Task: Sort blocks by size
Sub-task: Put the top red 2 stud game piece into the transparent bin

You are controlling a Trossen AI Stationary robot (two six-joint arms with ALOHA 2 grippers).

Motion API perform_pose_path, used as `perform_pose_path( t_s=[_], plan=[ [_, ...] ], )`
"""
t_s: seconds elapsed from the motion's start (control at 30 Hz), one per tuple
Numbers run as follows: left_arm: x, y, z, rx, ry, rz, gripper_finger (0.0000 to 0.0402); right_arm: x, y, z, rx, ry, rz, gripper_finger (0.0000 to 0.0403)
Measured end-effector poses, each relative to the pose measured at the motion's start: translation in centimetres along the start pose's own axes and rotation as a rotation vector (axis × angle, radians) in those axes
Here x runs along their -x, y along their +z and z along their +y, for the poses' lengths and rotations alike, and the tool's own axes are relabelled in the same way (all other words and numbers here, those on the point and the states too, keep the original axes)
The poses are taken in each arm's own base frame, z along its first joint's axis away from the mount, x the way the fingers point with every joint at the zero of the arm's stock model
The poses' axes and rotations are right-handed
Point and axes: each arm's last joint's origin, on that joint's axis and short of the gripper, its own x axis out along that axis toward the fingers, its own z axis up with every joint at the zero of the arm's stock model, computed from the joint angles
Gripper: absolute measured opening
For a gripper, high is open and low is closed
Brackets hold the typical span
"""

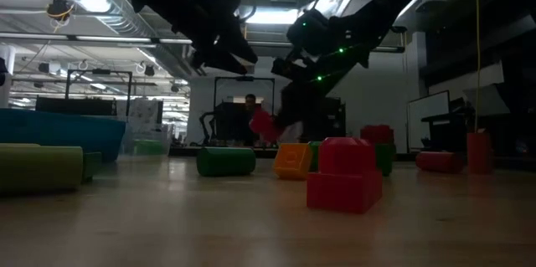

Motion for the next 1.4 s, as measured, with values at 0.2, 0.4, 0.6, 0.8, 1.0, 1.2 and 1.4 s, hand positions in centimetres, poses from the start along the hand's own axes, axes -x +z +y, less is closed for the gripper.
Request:
perform_pose_path(
  t_s=[0.2, 0.4, 0.6, 0.8, 1.0, 1.2, 1.4],
  plan=[
    [0.0, 0.1, 0.5, 0.075, 0.151, -0.044, 0.0224, 0.1, 0.7, -0.2, -0.015, -0.019, -0.068, 0.0013],
    [-1.0, -0.5, 0.6, 0.108, 0.186, -0.024, 0.0224, 0.2, 1.3, -0.4, -0.03, -0.046, -0.13, 0.0014],
    [-3.2, -1.7, 0.6, 0.109, 0.2, 0.016, 0.0224, 0.2, 1.4, -0.1, -0.028, -0.059, -0.129, 0.0012],
    [-4.5, -2.1, 0.9, 0.109, 0.248, 0.002, 0.0224, 0.2, 1.5, 0.6, -0.018, -0.078, -0.123, 0.0013],
    [-5.0, -2.2, 1.6, 0.113, 0.29, 0.008, 0.0224, 0.3, 1.4, 1.2, -0.005, -0.185, -0.074, 0.0014],
    [-5.0, -2.1, 1.8, 0.093, 0.315, 0.001, 0.021, 0.4, 1.3, 2.0, 0.012, -0.277, -0.042, 0.0013],
    [-5.0, -2.2, 1.8, 0.088, 0.308, 0.01, 0.0175, 0.5, 1.4, 2.6, 0.02, -0.316, -0.036, 0.0015]
  ],
)
